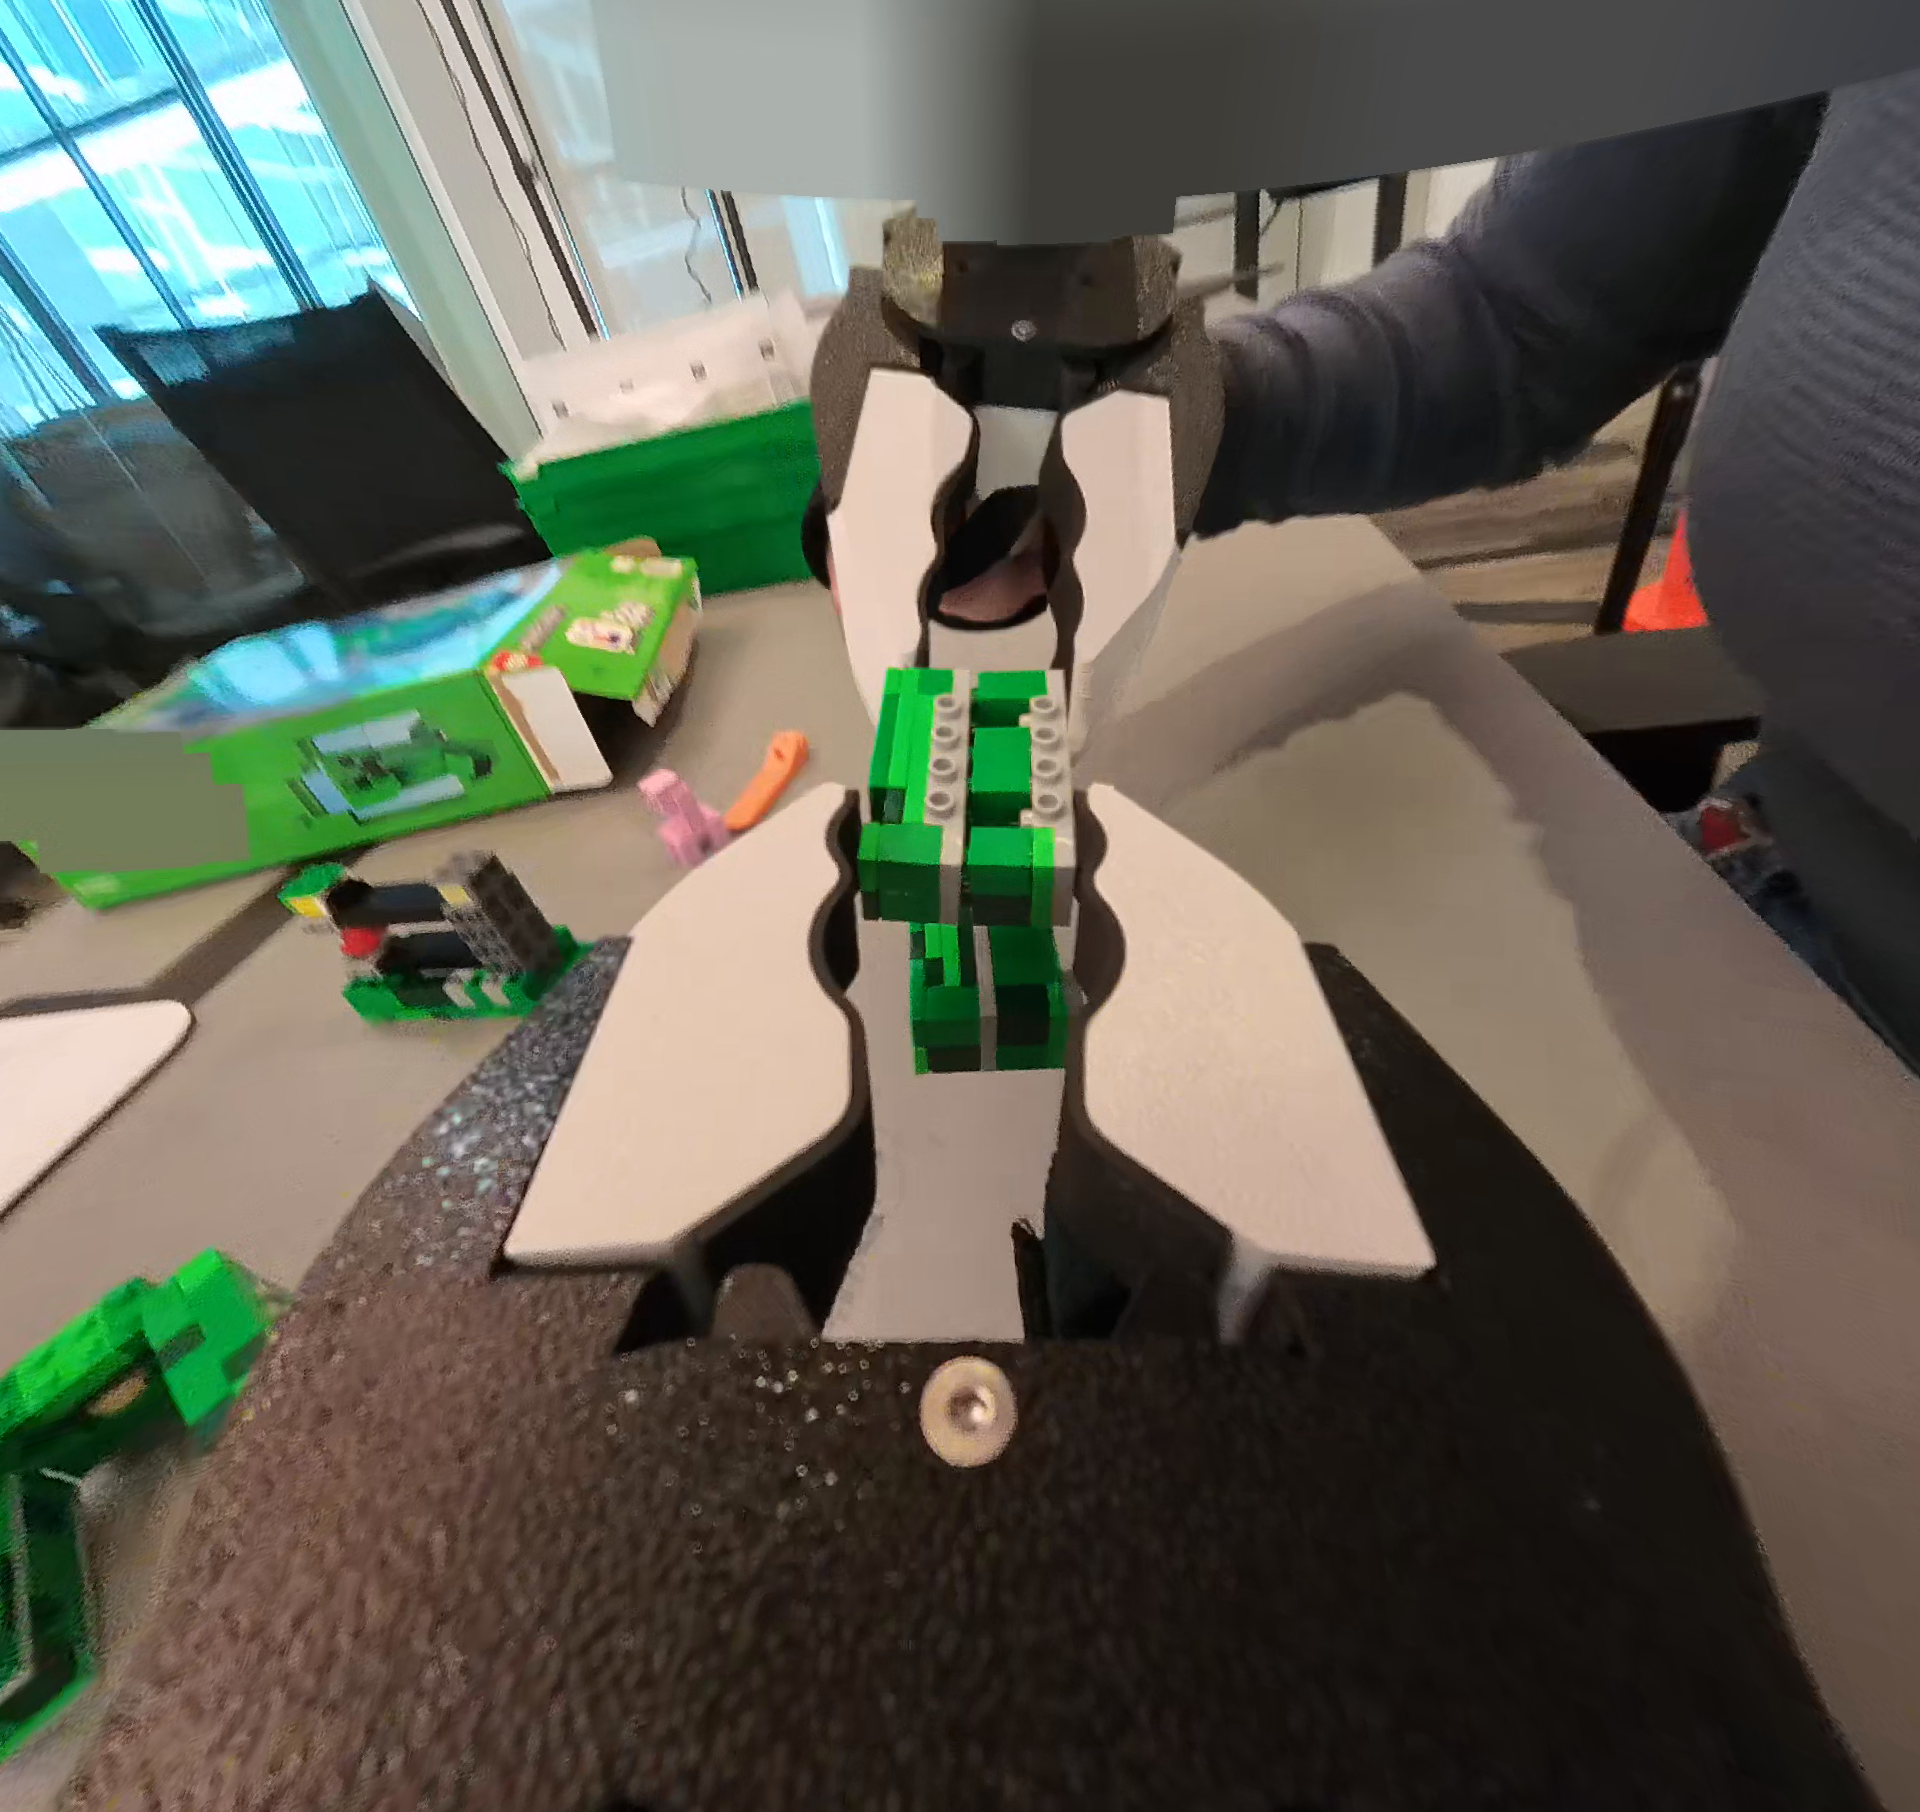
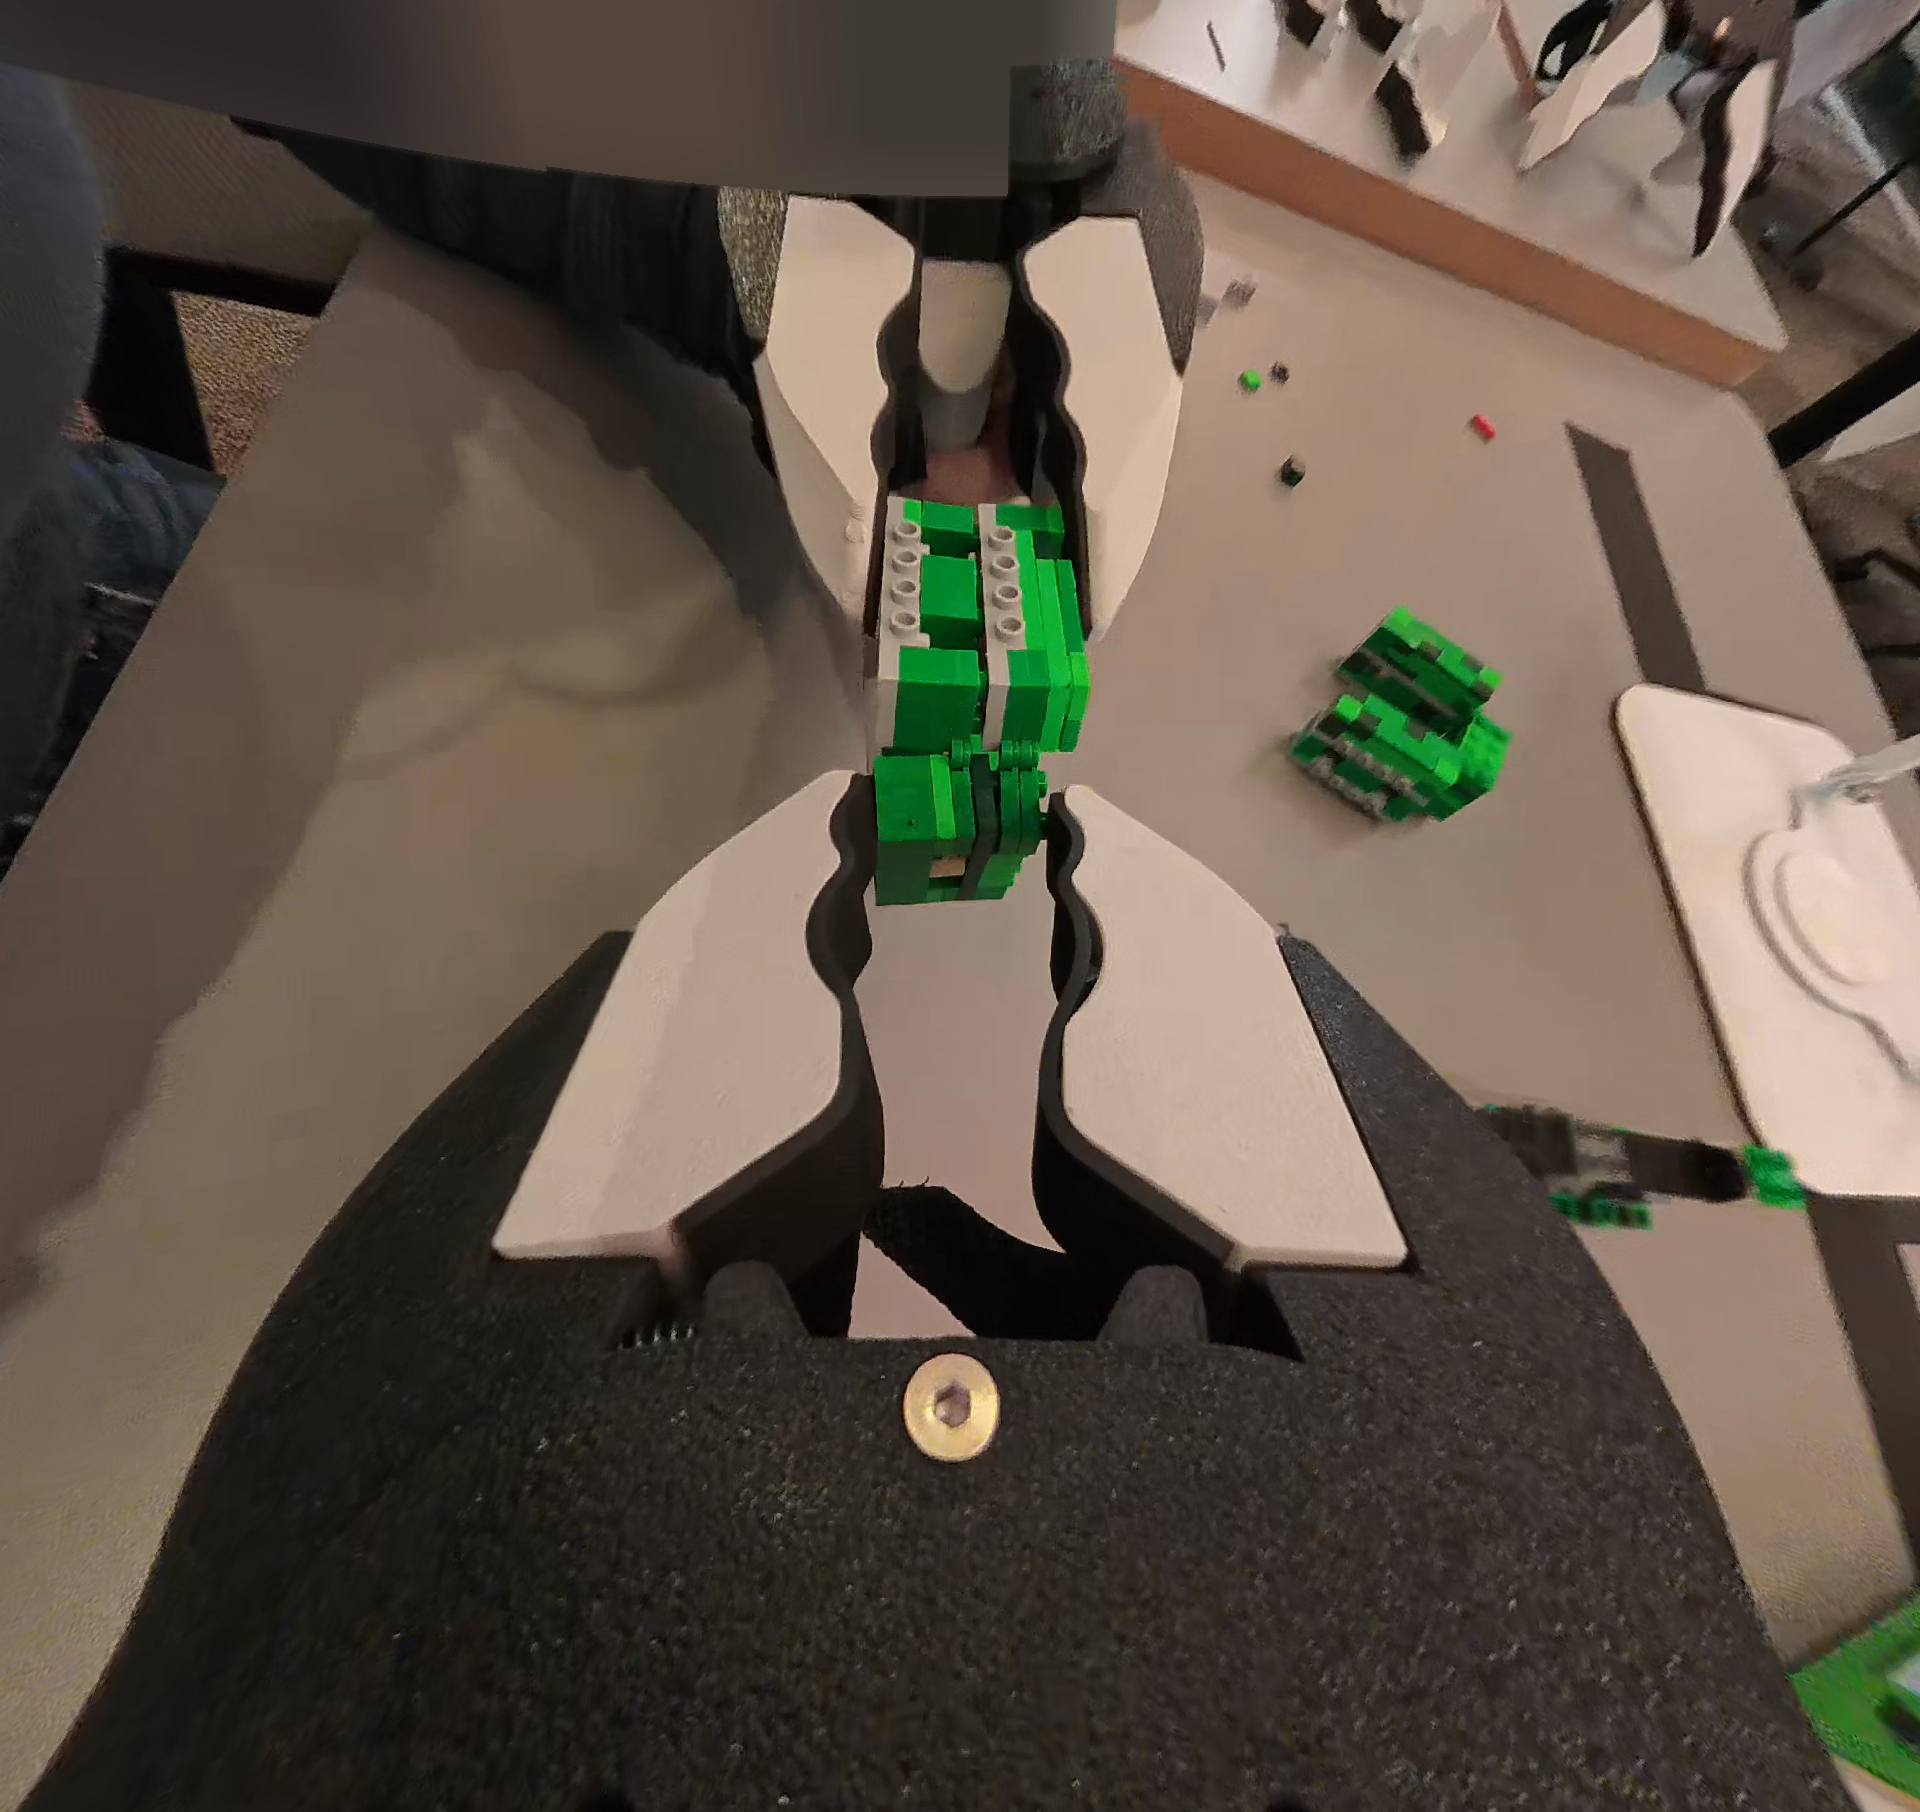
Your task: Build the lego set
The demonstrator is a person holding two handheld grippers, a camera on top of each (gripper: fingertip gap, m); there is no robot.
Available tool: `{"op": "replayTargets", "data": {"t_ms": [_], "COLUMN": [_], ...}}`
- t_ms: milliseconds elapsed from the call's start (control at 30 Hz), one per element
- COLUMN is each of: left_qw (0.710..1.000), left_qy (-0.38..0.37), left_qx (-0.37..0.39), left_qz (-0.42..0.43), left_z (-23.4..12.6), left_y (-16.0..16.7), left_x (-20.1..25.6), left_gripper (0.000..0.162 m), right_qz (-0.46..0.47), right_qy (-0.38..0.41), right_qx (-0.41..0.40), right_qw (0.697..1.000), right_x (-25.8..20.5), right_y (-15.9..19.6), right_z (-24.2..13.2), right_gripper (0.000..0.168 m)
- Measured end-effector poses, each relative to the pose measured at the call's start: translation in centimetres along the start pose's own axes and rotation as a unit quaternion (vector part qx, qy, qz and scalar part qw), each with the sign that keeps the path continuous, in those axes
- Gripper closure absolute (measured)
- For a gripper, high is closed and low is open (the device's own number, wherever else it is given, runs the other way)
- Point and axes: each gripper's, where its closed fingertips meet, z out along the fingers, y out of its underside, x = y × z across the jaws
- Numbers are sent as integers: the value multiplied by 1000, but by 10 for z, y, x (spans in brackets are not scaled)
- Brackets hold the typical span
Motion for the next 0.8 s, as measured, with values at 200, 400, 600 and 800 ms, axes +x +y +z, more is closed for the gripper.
{"op": "replayTargets", "data": {"t_ms": [200, 400, 600, 800], "left_qw": [997, 992, 987, 987], "left_qy": [18, 25, 19, 9], "left_qx": [-77, -120, -160, -161], "left_qz": [-19, -29, -26, -2], "left_z": [8, 11, 14, 22], "left_y": [30, 45, 58, 52], "left_x": [6, 9, 12, 15], "left_gripper": [124, 124, 123, 114], "right_qz": [48, 57, 67, 79], "right_qy": [-17, -35, -41, -43], "right_qx": [-8, -40, -54, -49], "right_qw": [999, 997, 995, 995], "right_x": [-10, -14, -17, -19], "right_y": [28, 39, 48, 52], "right_z": [12, 15, 18, 20], "right_gripper": [138, 138, 138, 138]}}
